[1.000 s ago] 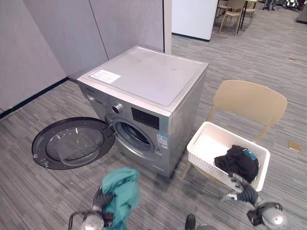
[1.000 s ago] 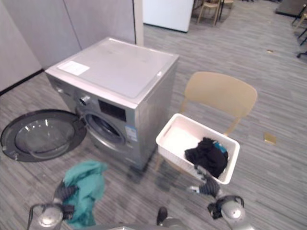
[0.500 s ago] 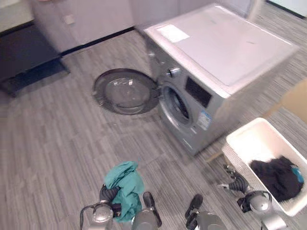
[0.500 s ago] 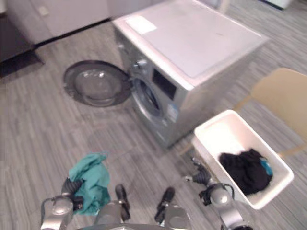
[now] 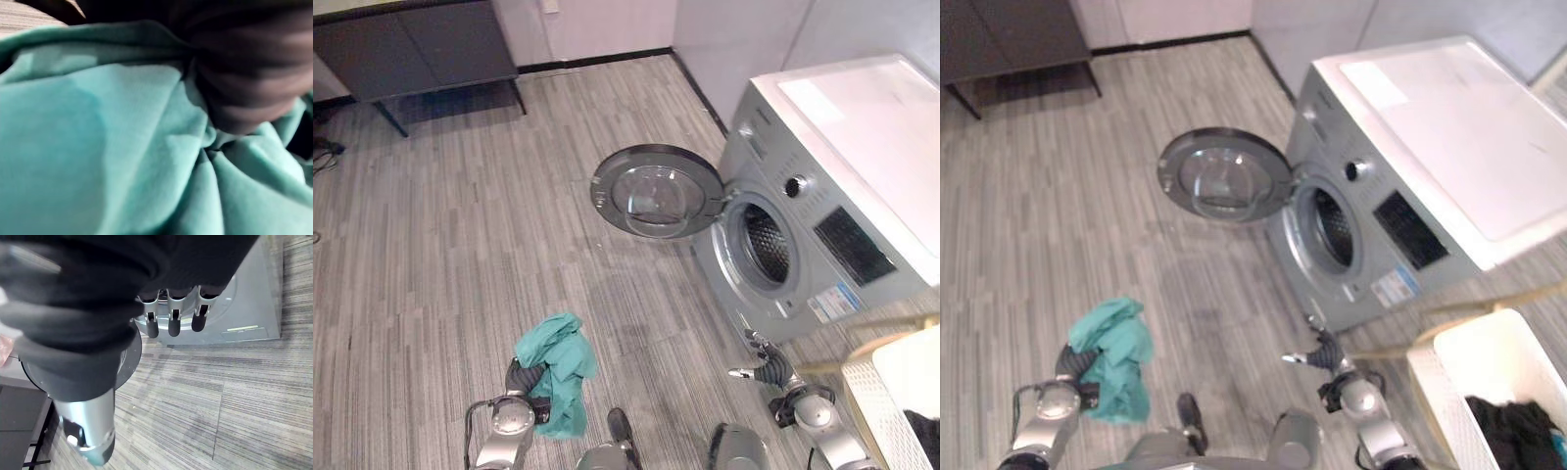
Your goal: Grab the laundry basket,head to the washer,open it,put in the laundry and shut it.
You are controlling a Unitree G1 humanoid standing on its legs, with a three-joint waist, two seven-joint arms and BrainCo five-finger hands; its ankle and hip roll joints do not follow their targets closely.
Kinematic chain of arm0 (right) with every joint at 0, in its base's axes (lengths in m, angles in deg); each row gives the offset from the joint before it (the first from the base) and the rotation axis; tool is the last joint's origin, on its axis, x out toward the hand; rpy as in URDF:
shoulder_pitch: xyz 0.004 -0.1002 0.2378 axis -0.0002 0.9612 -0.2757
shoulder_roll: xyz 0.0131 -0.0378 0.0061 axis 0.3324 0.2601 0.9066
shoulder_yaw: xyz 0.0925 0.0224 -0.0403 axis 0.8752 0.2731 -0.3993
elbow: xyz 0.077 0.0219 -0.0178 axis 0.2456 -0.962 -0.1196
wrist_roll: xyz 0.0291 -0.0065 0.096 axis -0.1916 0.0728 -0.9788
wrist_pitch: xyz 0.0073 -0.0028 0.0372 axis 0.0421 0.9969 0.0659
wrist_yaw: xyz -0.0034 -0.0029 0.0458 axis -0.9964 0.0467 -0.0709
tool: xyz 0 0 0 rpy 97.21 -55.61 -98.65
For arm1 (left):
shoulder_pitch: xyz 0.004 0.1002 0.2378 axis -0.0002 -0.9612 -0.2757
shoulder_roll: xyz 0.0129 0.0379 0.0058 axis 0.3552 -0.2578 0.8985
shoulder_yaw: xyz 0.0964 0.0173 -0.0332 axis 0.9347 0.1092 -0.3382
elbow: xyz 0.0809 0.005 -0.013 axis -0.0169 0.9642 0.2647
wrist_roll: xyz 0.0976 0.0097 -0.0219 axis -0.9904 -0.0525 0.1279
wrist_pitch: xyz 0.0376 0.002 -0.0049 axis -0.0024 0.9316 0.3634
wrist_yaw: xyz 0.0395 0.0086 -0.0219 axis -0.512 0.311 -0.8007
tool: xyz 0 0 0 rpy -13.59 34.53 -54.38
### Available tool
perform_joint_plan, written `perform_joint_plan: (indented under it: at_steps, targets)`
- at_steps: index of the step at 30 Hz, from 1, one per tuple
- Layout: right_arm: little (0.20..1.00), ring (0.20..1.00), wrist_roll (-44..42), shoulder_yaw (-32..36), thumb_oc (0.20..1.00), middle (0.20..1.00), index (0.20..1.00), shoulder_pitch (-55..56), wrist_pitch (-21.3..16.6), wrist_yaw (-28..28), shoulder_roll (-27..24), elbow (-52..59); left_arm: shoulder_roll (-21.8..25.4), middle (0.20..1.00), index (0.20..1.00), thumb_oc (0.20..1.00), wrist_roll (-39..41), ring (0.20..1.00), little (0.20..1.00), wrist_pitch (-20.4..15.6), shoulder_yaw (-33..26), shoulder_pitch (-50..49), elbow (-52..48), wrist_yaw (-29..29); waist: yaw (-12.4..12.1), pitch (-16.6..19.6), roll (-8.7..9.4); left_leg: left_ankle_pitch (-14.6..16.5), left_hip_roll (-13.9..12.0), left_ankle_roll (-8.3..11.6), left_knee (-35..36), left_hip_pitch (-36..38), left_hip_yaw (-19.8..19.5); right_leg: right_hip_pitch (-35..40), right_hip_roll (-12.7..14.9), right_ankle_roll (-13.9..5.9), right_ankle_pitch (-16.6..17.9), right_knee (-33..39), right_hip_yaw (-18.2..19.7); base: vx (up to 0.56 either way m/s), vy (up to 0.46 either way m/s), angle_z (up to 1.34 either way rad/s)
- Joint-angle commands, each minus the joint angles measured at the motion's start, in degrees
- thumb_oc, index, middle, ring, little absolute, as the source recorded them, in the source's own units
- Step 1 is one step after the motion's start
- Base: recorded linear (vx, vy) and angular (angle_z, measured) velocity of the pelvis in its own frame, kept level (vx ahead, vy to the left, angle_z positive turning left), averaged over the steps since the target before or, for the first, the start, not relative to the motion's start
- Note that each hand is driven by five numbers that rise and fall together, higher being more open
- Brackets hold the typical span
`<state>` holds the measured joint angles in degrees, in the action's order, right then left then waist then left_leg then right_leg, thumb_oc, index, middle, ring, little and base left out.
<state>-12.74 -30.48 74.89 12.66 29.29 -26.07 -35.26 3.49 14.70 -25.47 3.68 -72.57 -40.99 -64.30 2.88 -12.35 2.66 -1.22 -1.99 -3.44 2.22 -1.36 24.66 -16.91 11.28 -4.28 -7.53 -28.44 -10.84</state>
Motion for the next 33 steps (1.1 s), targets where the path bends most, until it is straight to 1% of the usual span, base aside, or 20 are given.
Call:
perform_joint_plan:
  at_steps: [1, 2, 3, 4, 5, 8, 10, 11, 12, 13, 15, 16, 17, 19, 20, 23, 25, 26, 28, 33]
  targets:
    - [1.000, 1.000, -2.46, -0.14, 1.000, 1.000, 1.000, -1.97, -1.59, -1.72, -1.20, 1.45, 0.83, 0.200, 0.200, 0.200, -0.40, 0.200, 0.200, -2.71, 0.00, -0.71, -3.55, -0.16, 0.98, -3.00, -0.64, 2.67, -0.85, 3.44, 0.76, 0.95, -1.90, 5.01, -2.94, -2.69, 1.55, 8.93, -1.22, 0.25, 0.032, 0.28]
    - [1.000, 1.000, -2.64, -0.11, 1.000, 1.000, 1.000, -1.78, -1.46, -1.77, -1.23, 1.19, 0.62, 0.200, 0.200, 0.200, -0.53, 0.200, 0.200, -2.51, 0.59, -0.63, -3.12, 0.07, 1.47, -3.27, -0.53, 3.20, -0.24, 3.30, 0.89, 1.61, -2.69, 3.75, -3.88, -2.96, 2.47, 11.21, -0.73, 0.20, -0.084, 0.15]
    - [1.000, 1.000, -2.65, 0.34, 1.000, 1.000, 1.000, -1.27, -1.21, -1.98, -1.15, -0.11, -0.02, 0.200, 0.200, 0.200, -1.00, 0.200, 0.200, -2.16, 1.32, -0.48, -2.27, 0.64, 2.85, -3.51, -0.14, 3.42, 0.91, 2.96, 0.63, 2.21, -4.00, 2.06, -5.99, -3.57, 6.31, 17.97, 1.42, 0.28, -0.055, 0.18]
    - [1.000, 1.000, -2.65, 0.35, 1.000, 1.000, 1.000, -1.20, -1.20, -1.99, -1.14, -0.16, -0.02, 0.200, 0.200, 0.200, -1.01, 0.200, 0.200, -2.15, 1.39, -0.53, -2.25, 0.66, 2.88, -3.36, -0.53, 4.51, 0.84, 3.20, 0.90, 2.94, -4.82, 2.62, -6.18, -4.15, 5.13, 17.76, 1.70, 0.21, -0.097, 0.53]
    - [1.000, 1.000, -2.43, 0.36, 1.000, 1.000, 1.000, -1.13, -1.01, -2.01, -1.01, -1.05, -0.37, 0.200, 0.200, 0.200, -1.05, 0.200, 0.200, -2.08, 1.51, -0.62, -2.34, 0.92, 3.26, -3.47, -0.11, 3.93, 1.44, 2.95, 0.51, 2.68, -4.75, 1.68, -6.47, -3.94, 7.62, 20.20, 1.85, 0.18, -0.062, 0.72]
    - [1.000, 1.000, -1.66, 0.27, 1.000, 1.000, 1.000, -0.42, -0.78, -1.76, -0.74, -2.86, -0.97, 0.200, 0.200, 0.200, -2.60, 0.200, 0.200, -1.92, 2.09, -1.95, -2.74, 1.93, 2.93, -2.38, 0.03, 7.59, 2.29, 2.86, -1.02, 4.59, -5.22, 4.62, -5.57, -4.47, 7.75, 23.31, -2.94, 0.28, -0.084, 0.41]
    - [1.000, 1.000, -1.19, 1.03, 1.000, 1.000, 1.000, 0.78, -0.93, -1.78, -1.20, -2.95, -1.39, 0.200, 0.200, 0.200, -3.96, 0.200, 0.200, -1.79, 3.57, -2.48, -3.11, 2.74, 3.82, -1.25, 0.42, 8.26, 2.42, 3.23, -3.85, 4.26, -4.75, 6.02, -6.03, -3.33, 8.24, 24.79, -1.62, 0.17, -0.182, -0.24]
    - [1.000, 1.000, -1.16, 1.56, 1.000, 1.000, 1.000, 1.28, -0.96, -1.81, -1.58, -3.38, -1.59, 0.200, 0.200, 0.200, -3.93, 0.200, 0.200, -1.76, 3.84, -2.66, -3.02, 3.08, 4.09, -0.83, 0.30, 9.01, 1.92, 4.17, -6.67, 3.92, -4.83, 7.36, -6.31, -2.96, 8.11, 25.57, -1.54, 0.25, -0.245, 0.07]
    - [1.000, 1.000, -0.66, 2.35, 1.000, 1.000, 1.000, 1.89, -0.75, -2.09, -2.40, -4.26, -1.87, 0.200, 0.200, 0.200, -3.86, 0.200, 0.200, -1.55, 4.51, -2.87, -3.05, 4.01, 4.67, -0.58, 0.54, 8.78, -0.31, 6.36, -14.14, 2.93, -3.79, 10.23, -6.60, -1.93, 7.66, 27.29, -1.75, 0.23, -0.170, 0.33]
    - [1.000, 1.000, -0.66, 2.37, 1.000, 1.000, 1.000, 1.90, -0.74, -2.08, -2.41, -4.24, -1.87, 0.200, 0.200, 0.200, -3.86, 0.200, 0.200, -1.54, 4.52, -2.87, -3.06, 4.01, 4.66, -0.59, 0.48, 8.94, -0.46, 6.41, -14.46, 2.81, -3.81, 10.28, -6.69, -1.89, 7.69, 27.35, -1.78, 0.21, -0.171, 0.37]
    - [1.000, 1.000, -1.58, 3.09, 1.000, 1.000, 1.000, 2.20, -0.67, -2.38, -2.85, -3.86, -1.95, 0.200, 0.200, 0.200, -4.26, 0.200, 0.200, -1.70, 5.18, -2.46, -3.10, 3.97, 4.48, -0.80, 0.98, 5.90, -3.24, 7.69, -22.69, 0.32, -4.60, 12.74, -7.91, -0.42, 7.02, 28.97, -0.26, 0.21, -0.105, -0.04]
    - [1.000, 1.000, -2.02, 3.42, 1.000, 1.000, 1.000, 2.89, -0.47, -2.27, -3.46, -3.89, -2.24, 0.200, 0.200, 0.200, -4.20, 0.200, 0.200, -1.73, 5.88, -2.22, -3.31, 4.11, 4.25, -0.92, 1.47, 6.13, -2.79, 7.25, -24.04, -2.41, -7.62, 14.23, -8.33, 0.11, 6.40, 30.22, 1.37, 0.21, -0.055, -0.39]
    - [1.000, 1.000, -2.02, 3.43, 1.000, 1.000, 1.000, 2.91, -0.47, -2.27, -3.47, -3.88, -2.25, 0.200, 0.200, 0.200, -4.20, 0.200, 0.200, -1.73, 5.89, -2.22, -3.31, 4.11, 4.24, -0.93, 1.44, 6.19, -2.82, 7.24, -24.13, -2.43, -7.63, 14.25, -8.36, 0.11, 6.39, 30.23, 1.36, 0.17, -0.001, -0.77]
    - [1.000, 1.000, -1.78, 3.57, 1.000, 1.000, 1.000, 2.96, -0.35, -2.39, -3.86, -4.15, -2.21, 0.200, 0.200, 0.200, -4.11, 0.200, 0.200, -1.76, 6.06, -2.31, -3.67, 4.20, 3.83, -0.81, 1.84, 8.02, -1.32, 6.43, -19.63, -4.60, -11.71, 14.77, -8.20, -0.23, 5.92, 30.35, 3.91, 0.14, 0.060, -1.03]
    - [1.000, 1.000, -1.68, 3.59, 1.000, 1.000, 1.000, 3.12, -0.33, -2.32, -3.88, -4.14, -2.08, 0.200, 0.200, 0.200, -3.98, 0.200, 0.200, -1.83, 6.12, -2.39, -3.72, 4.23, 3.71, -0.65, 1.86, 7.29, -0.69, 6.37, -16.69, -4.68, -13.76, 14.53, -8.28, -0.27, 5.87, 30.03, 5.05, 0.19, 0.097, -1.02]
    - [1.000, 1.000, -1.93, 3.11, 1.000, 1.000, 1.000, 2.44, -0.72, -2.36, -4.43, -4.59, -1.72, 0.200, 0.200, 0.200, -3.03, 0.200, 0.200, -2.35, 6.60, -2.12, -4.81, 4.13, 2.11, -0.91, 1.56, 3.41, 2.63, 7.07, -10.31, -7.20, -26.50, 14.75, -10.51, 0.00, 5.03, 29.17, 10.82, 0.19, 0.064, -0.86]
    - [1.000, 1.000, -2.21, 2.80, 1.000, 1.000, 1.000, 1.23, -0.76, -2.82, -4.65, -6.04, -1.67, 0.200, 0.200, 0.200, -1.86, 0.200, 0.200, -2.54, 7.31, -0.94, -5.08, 3.58, 1.37, -0.94, 1.36, 0.30, 3.78, 7.17, -8.05, -9.77, -32.38, 14.93, -12.25, 0.32, 4.26, 27.98, 15.17, 0.17, 0.068, -1.65]
    - [1.000, 1.000, -2.21, 2.80, 1.000, 1.000, 1.000, 1.22, -0.76, -2.82, -4.65, -6.04, -1.66, 0.200, 0.200, 0.200, -1.85, 0.200, 0.200, -2.55, 7.32, -0.92, -5.06, 3.58, 1.24, -0.97, 1.39, 0.32, 3.76, 7.16, -8.02, -9.70, -32.25, 14.91, -12.25, 0.32, 4.21, 27.91, 15.30, 0.19, 0.153, -1.95]
    - [1.000, 1.000, -1.57, 2.50, 1.000, 1.000, 1.000, 1.40, -0.66, -2.60, -3.82, -7.41, -1.38, 0.200, 0.200, 0.200, -2.06, 0.200, 0.200, -2.51, 7.84, -0.80, -4.29, 3.94, 1.97, -0.07, 1.40, 0.77, 2.30, 5.86, -4.92, -6.22, -28.81, 14.46, -13.27, -0.22, 3.44, 25.47, 20.89, 0.21, 0.264, -1.23]
    - [1.000, 1.000, -1.23, 1.13, 1.000, 1.000, 1.000, 0.54, -0.42, -1.74, -2.44, -8.17, 0.33, 0.200, 0.200, 0.200, -2.42, 0.200, 0.200, -2.55, 7.14, -1.12, -4.37, 3.60, 2.15, 0.01, 2.81, 1.70, 1.34, 4.33, -4.49, -4.25, -22.13, 11.89, -13.74, -1.73, 3.89, 21.73, 25.51, 0.08, 0.175, -1.36]
